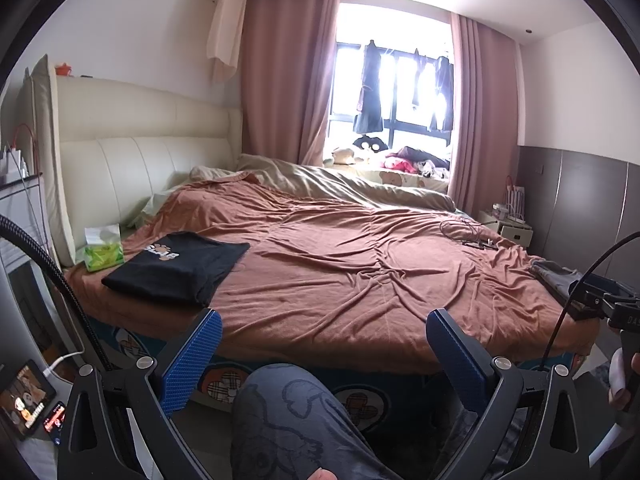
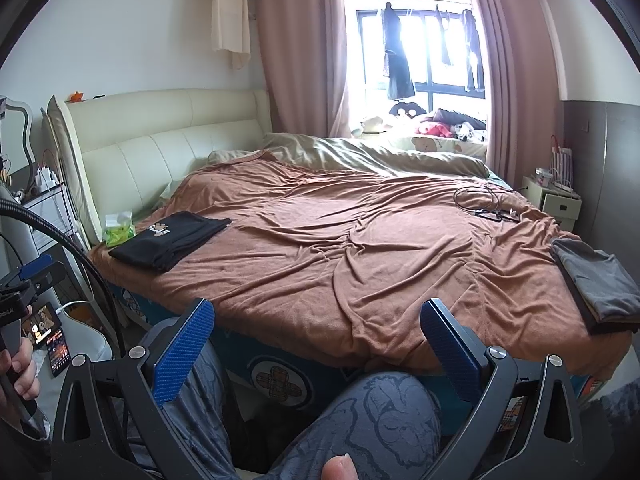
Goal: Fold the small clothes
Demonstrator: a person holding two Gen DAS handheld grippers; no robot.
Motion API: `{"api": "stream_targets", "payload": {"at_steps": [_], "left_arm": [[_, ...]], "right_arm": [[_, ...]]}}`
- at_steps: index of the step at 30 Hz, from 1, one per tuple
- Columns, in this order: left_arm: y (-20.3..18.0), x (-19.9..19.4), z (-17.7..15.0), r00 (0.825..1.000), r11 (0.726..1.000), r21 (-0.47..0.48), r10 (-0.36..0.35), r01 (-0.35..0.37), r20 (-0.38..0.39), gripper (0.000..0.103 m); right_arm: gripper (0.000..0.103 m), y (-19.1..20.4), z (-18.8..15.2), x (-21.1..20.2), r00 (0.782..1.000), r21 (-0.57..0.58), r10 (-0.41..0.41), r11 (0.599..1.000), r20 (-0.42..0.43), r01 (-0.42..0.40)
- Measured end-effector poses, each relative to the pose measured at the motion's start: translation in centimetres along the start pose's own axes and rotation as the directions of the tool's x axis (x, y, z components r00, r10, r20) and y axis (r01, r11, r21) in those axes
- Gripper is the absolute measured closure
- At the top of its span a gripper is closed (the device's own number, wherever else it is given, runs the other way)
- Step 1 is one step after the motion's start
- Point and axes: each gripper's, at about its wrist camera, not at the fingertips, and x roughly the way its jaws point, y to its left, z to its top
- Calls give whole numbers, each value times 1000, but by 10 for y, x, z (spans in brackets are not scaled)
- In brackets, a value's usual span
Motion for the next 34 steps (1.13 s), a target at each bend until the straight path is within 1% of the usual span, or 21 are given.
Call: {"api": "stream_targets", "payload": {"at_steps": [22, 24, 26, 28, 30, 34], "left_arm": [[-2, -4, -4, 1000, 1000, 7, -21, 21, 5, 0], [-2, -4, -3, 1000, 1000, 5, -7, 7, 4, 0], [-2, -3, -2, 1000, 1000, 8, 5, -5, 2, 0], [-2, -1, -2, 1000, 1000, 8, -12, 12, 2, 0], [-3, 2, -1, 1000, 1000, 9, -8, 8, 4, 0], [-4, 13, 4, 1000, 1000, 24, 1, -1, 21, 0]], "right_arm": [[0, 2, -2, 1, 1000, -17, 3, 1000, -3, -3], [0, 2, -2, 2, 1000, -18, 4, 1000, -4, -4], [0, 1, -2, 4, 1000, -16, 4, 1000, -7, -4], [0, 1, -2, 6, 1000, -12, 3, 1000, -9, -3], [0, -1, -1, 11, 1000, -7, 0, 1000, -13, 0], [0, -7, 3, 30, 999, 12, 0, 1000, -40, 0]]}}
